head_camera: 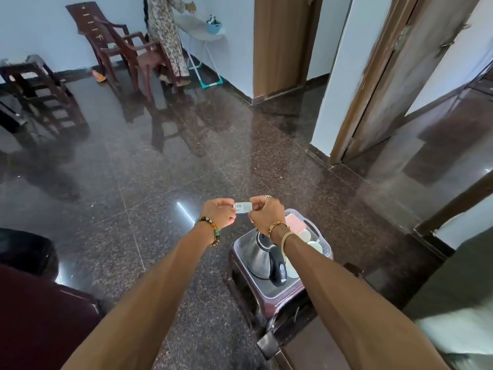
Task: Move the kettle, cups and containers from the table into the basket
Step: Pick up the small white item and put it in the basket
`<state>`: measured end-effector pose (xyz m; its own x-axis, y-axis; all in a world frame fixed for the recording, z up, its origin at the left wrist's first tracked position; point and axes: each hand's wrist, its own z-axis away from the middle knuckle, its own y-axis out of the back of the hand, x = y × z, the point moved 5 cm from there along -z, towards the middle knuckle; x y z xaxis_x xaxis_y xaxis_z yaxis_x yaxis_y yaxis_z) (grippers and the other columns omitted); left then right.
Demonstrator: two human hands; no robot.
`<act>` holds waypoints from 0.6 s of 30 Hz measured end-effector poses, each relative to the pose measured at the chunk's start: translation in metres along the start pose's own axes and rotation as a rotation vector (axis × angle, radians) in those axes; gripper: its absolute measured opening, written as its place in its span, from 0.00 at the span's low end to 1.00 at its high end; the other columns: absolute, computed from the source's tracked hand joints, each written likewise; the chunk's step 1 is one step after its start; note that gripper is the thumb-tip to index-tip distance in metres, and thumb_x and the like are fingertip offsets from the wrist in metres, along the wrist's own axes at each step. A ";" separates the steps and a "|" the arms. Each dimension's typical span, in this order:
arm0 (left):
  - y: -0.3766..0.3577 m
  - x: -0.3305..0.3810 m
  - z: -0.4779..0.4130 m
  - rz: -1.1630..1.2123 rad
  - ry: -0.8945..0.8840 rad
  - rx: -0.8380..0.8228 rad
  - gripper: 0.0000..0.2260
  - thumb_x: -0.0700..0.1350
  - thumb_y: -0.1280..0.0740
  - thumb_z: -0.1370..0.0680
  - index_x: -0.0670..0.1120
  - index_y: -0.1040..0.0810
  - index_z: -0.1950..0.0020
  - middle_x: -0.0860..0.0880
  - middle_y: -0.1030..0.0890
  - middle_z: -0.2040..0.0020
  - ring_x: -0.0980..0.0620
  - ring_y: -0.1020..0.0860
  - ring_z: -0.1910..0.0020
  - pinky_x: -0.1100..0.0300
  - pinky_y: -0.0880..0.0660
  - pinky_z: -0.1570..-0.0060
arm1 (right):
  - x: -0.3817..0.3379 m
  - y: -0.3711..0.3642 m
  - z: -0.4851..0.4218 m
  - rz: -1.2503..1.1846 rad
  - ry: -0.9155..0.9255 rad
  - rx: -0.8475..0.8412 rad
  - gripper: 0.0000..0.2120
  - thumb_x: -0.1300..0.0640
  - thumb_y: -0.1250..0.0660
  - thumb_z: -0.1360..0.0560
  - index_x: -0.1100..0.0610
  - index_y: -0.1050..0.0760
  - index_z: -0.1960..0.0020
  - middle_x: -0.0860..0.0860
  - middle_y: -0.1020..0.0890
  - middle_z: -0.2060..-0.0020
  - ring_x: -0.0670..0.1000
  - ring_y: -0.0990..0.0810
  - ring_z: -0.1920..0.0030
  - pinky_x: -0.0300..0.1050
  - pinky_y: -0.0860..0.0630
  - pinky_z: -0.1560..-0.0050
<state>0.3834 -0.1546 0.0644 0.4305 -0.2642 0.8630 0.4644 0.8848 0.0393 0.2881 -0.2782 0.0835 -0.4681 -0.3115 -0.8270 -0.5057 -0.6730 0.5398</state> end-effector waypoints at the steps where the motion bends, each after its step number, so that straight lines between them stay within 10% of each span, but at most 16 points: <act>1: 0.000 0.003 -0.005 -0.004 -0.001 0.005 0.12 0.27 0.34 0.27 0.44 0.21 0.55 0.33 0.21 0.41 0.45 0.22 0.50 0.55 0.23 0.47 | -0.002 -0.001 -0.006 0.006 0.001 -0.002 0.14 0.62 0.30 0.32 0.51 0.17 0.48 0.45 0.16 0.59 0.49 0.17 0.54 0.44 0.23 0.43; 18: 0.011 0.043 -0.102 -0.044 0.024 -0.170 0.15 0.25 0.36 0.27 0.43 0.21 0.50 0.35 0.22 0.41 0.45 0.22 0.49 0.55 0.23 0.49 | -0.030 -0.031 -0.066 -0.011 -0.140 0.176 0.09 0.62 0.29 0.34 0.48 0.21 0.63 0.49 0.15 0.63 0.51 0.16 0.58 0.49 0.20 0.49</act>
<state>0.4856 -0.1949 0.0503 0.4244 -0.3120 0.8501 0.6061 0.7953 -0.0107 0.3661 -0.2923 0.0809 -0.5517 -0.2009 -0.8095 -0.6238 -0.5448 0.5604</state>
